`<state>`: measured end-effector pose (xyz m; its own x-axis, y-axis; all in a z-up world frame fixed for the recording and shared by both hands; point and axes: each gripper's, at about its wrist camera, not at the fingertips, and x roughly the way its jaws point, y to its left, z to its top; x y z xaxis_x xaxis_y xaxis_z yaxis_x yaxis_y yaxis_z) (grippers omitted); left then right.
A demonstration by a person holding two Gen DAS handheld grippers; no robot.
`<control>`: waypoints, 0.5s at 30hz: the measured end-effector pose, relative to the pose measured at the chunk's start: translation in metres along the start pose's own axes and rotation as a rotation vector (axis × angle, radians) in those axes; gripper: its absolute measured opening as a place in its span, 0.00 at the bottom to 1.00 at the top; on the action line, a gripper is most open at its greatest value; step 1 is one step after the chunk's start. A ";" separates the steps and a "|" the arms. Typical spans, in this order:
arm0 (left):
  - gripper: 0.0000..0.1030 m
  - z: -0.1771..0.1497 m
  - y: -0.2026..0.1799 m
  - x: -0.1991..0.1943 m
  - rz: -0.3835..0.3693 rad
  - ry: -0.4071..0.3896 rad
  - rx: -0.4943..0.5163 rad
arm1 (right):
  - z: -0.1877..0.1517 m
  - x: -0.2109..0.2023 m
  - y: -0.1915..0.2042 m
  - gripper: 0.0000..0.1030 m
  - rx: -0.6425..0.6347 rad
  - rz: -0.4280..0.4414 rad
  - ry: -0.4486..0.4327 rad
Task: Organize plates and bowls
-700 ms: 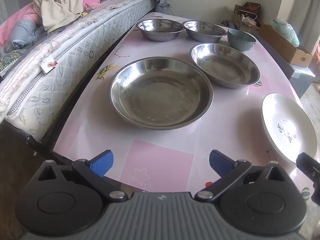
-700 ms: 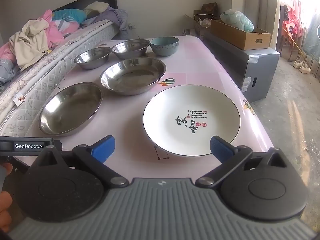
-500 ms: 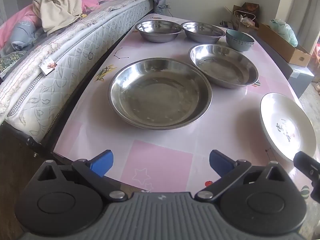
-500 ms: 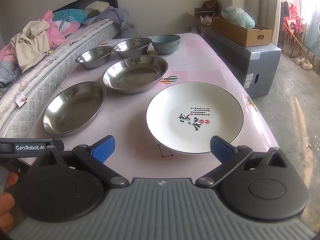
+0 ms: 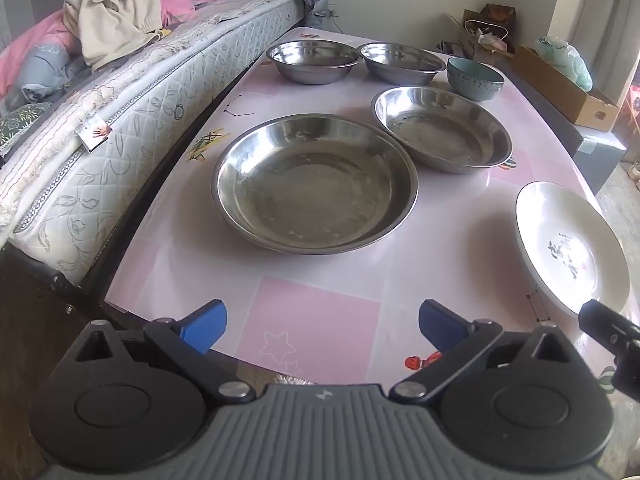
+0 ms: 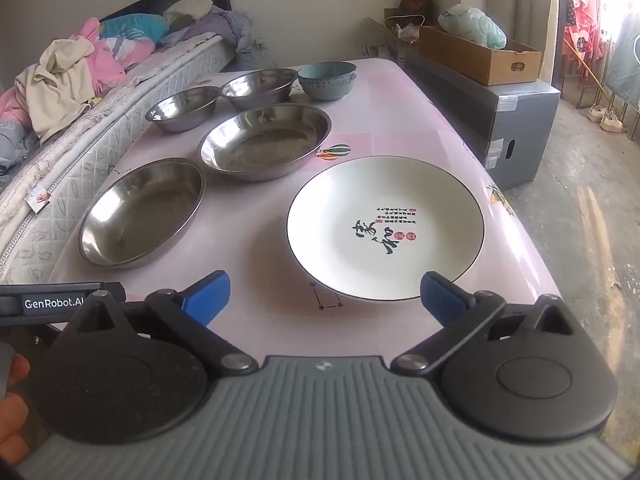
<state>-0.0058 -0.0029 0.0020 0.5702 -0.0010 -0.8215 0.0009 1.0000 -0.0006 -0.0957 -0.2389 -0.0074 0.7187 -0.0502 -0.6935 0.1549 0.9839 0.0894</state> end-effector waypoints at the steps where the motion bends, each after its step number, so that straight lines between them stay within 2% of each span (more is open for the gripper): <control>1: 1.00 0.000 0.000 0.000 0.000 0.001 0.000 | 0.000 0.000 0.000 0.99 -0.001 0.001 0.003; 15: 1.00 -0.004 -0.003 0.001 0.001 0.005 0.002 | -0.001 0.006 -0.001 0.99 0.006 -0.005 0.024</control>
<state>-0.0081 -0.0054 -0.0012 0.5660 0.0003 -0.8244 0.0016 1.0000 0.0015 -0.0926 -0.2402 -0.0121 0.7014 -0.0508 -0.7110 0.1625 0.9826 0.0901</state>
